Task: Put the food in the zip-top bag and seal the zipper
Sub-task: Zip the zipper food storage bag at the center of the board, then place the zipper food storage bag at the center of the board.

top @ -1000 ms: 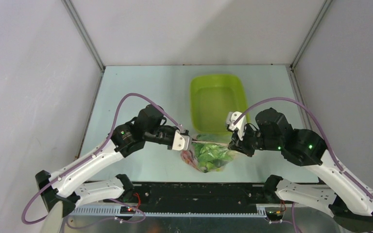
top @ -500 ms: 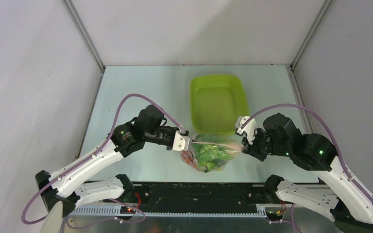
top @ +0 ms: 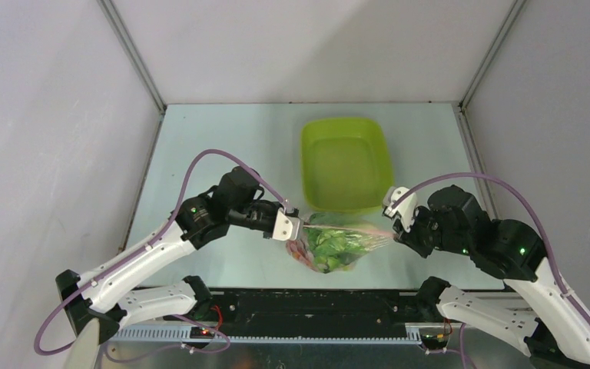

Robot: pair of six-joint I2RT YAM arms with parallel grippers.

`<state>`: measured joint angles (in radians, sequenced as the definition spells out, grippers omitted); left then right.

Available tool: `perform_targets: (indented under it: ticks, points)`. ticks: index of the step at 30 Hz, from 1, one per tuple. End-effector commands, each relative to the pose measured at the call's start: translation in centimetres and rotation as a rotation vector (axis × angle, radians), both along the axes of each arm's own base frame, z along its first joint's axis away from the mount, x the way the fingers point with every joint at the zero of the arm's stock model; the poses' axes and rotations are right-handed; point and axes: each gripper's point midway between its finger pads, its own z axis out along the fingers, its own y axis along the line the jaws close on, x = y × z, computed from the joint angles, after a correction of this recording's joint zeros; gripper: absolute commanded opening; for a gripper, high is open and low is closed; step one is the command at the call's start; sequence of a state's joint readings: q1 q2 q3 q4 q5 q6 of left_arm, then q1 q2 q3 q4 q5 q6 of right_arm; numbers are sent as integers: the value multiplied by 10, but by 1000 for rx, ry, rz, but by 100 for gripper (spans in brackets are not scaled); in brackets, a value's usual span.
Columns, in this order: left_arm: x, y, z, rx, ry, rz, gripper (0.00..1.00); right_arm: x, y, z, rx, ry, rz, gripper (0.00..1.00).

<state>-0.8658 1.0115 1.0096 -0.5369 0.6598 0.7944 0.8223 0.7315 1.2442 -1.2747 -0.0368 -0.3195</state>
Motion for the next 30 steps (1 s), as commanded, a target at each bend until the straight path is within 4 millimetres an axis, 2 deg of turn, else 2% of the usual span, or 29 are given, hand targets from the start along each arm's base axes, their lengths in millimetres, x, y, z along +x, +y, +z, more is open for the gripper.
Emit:
perform_targets:
  ticks: [1, 2, 4, 5, 6, 7, 10, 11, 12, 15, 16, 17, 21, 22, 23, 24, 26, 27, 28, 29, 30]
  points:
    - [3, 21, -14, 88, 27, 57, 0, -3, -47, -5, -146, -40, -103, 6]
    - [2, 21, -11, 83, 23, 53, 0, 0, -47, -3, -137, -54, -110, 7]
    - [3, 19, -2, 63, 12, 53, 0, 6, -37, 5, -86, -92, -103, 17]
    - [5, 18, 3, 46, 0, 57, 0, 11, -30, 11, -53, -122, -93, 30]
    - [8, 18, 8, 36, -15, 71, 0, 11, -25, 13, -33, -125, -72, 37]
    - [12, 18, 13, 22, -43, 87, 0, 14, -20, 16, -20, -146, -49, 54]
    - [22, 22, 25, 1, -113, 124, 0, 15, -8, 20, 15, -167, 6, 79]
    - [28, 24, 31, -13, -140, 157, 0, 16, -3, 26, 51, -183, 13, 93]
    - [33, 26, 33, -18, -149, 178, 0, 15, 1, 28, 73, -186, 22, 96]
    - [46, 31, 43, -34, -187, 219, 0, 20, 7, 47, 177, -249, -11, 99]
    - [51, 34, 45, -32, -191, 234, 0, 23, 4, 50, 195, -272, -40, 99]
    - [54, 34, 39, -1, -194, 224, 0, 28, 5, 59, 229, -313, -57, 99]
    - [80, 35, 53, 40, -218, 268, 0, 39, -4, 72, 309, -420, -141, 99]
    - [89, 36, 48, 64, -202, 281, 0, 38, -8, 81, 344, -453, -163, 100]
    - [94, 36, 57, 49, -196, 308, 0, 39, -9, 81, 353, -459, -173, 100]
    - [105, 37, 56, 57, -179, 345, 0, 38, -12, 87, 381, -479, -187, 99]
    - [123, 40, 68, 8, -145, 451, 0, 37, -14, 91, 405, -499, -193, 100]
    - [131, 43, 67, -9, -129, 509, 0, 37, -15, 89, 403, -501, -197, 100]
    - [145, 45, 81, -84, -130, 604, 0, 36, -17, 88, 411, -504, -203, 100]
    - [151, 49, 68, -85, -109, 655, 0, 36, -19, 85, 406, -502, -212, 100]
    - [159, 54, 80, -158, -116, 729, 0, 35, -21, 83, 410, -498, -222, 100]
